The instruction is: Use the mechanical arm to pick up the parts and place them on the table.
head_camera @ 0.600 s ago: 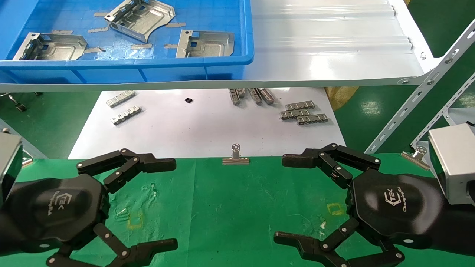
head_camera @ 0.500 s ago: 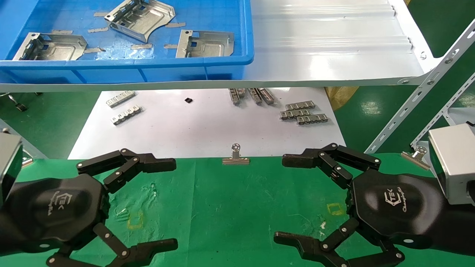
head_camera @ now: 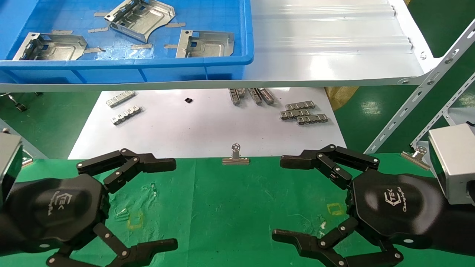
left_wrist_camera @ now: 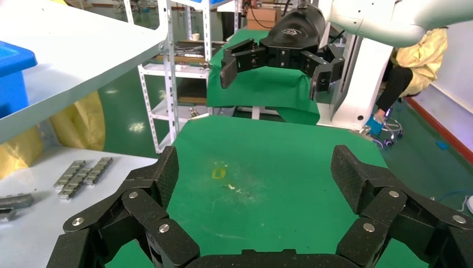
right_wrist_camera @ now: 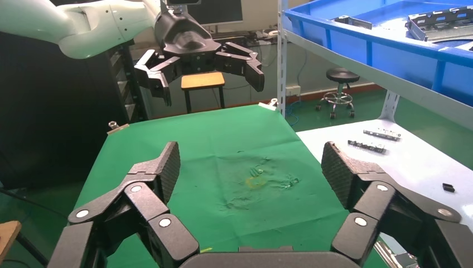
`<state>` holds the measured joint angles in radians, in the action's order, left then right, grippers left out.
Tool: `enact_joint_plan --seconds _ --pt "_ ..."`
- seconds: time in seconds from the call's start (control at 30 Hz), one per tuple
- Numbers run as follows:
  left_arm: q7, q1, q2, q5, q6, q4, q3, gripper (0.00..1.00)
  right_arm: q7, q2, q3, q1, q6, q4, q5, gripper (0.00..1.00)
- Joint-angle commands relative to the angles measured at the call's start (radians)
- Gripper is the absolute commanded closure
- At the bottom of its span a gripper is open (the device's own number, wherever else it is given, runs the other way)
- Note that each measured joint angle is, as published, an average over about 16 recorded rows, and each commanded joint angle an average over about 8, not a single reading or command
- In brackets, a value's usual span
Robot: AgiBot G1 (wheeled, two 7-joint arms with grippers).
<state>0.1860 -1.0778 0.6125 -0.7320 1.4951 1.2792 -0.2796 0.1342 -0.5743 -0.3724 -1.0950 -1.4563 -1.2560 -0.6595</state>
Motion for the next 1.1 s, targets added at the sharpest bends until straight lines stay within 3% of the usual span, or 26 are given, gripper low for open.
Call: enact_joint_plan --seconds 0.03,0.73,0.87,1.1 --pt "0.000 0.000 0.000 0.000 0.000 0.000 0.000 0.00 0.000 0.000 0.000 0.000 0.000 0.000 0.000 1.00" --pt "-0.006 -0.023 0.001 -0.003 -0.009 0.000 0.008 0.00 0.000 0.000 0.000 0.000 0.000 0.000 0.000 1.00" --pt "0.005 -0.149 0.027 -0.048 -0.041 -0.040 0.005 0.00 0.000 0.000 0.000 0.000 0.000 0.000 0.000 1.00" --pt "0.025 -0.552 0.194 -0.271 -0.113 -0.330 -0.090 0.00 0.000 0.000 0.000 0.000 0.000 0.000 0.000 1.00"
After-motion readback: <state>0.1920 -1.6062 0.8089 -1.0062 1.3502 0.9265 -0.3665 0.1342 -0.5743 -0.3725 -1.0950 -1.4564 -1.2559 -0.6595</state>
